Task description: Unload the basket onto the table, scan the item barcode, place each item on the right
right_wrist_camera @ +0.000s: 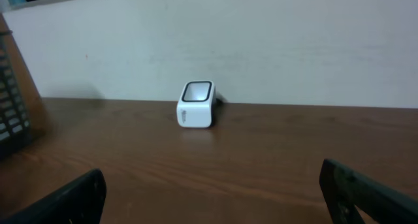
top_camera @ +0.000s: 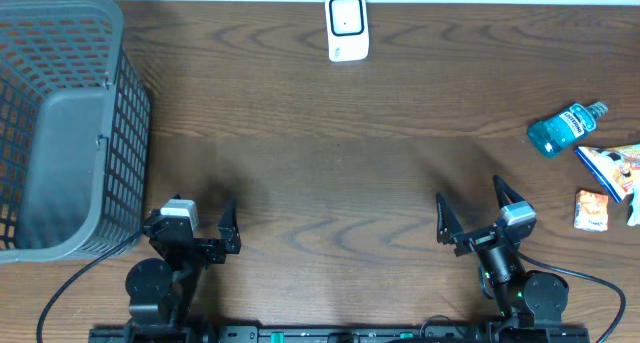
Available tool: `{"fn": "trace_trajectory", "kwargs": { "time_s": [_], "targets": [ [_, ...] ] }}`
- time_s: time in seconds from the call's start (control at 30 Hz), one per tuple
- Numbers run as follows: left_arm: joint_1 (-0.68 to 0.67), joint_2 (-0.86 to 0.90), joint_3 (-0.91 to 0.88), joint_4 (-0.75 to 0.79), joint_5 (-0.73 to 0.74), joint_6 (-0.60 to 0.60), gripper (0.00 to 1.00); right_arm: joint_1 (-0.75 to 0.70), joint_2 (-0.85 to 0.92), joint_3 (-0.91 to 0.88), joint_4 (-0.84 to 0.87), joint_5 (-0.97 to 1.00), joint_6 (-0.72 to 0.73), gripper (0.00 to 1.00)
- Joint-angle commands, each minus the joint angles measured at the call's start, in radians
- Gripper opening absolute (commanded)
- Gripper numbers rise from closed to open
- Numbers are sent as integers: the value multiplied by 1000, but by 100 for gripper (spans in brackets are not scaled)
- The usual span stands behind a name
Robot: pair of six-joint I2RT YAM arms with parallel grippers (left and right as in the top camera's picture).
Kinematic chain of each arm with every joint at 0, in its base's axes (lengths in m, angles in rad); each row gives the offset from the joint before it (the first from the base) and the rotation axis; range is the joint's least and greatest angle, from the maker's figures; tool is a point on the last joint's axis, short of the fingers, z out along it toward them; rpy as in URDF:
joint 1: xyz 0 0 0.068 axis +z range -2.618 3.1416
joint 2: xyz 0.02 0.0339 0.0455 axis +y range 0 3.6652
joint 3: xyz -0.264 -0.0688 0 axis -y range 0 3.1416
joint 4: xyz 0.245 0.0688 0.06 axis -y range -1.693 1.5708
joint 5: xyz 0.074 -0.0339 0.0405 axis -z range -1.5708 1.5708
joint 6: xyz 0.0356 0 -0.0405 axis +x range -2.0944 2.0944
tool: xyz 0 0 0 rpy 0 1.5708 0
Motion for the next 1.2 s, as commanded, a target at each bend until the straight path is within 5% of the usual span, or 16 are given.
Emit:
{"fn": "trace_trajectory", "kwargs": {
  "time_s": [0.0,0.3,0.47,1.17],
  "targets": [
    [-3,-4,12,1,5,5,98,6,-8,-1,-10,2,15,99],
    [-3,-4,12,1,5,5,98,17,-8,-1,-119,118,39,99],
    [-3,-4,12,1,5,5,98,25,-8,-1,-134,274,176,99],
    [-3,-4,12,1,5,5,98,44,-8,-1,-135,283,48,99]
  ]
}}
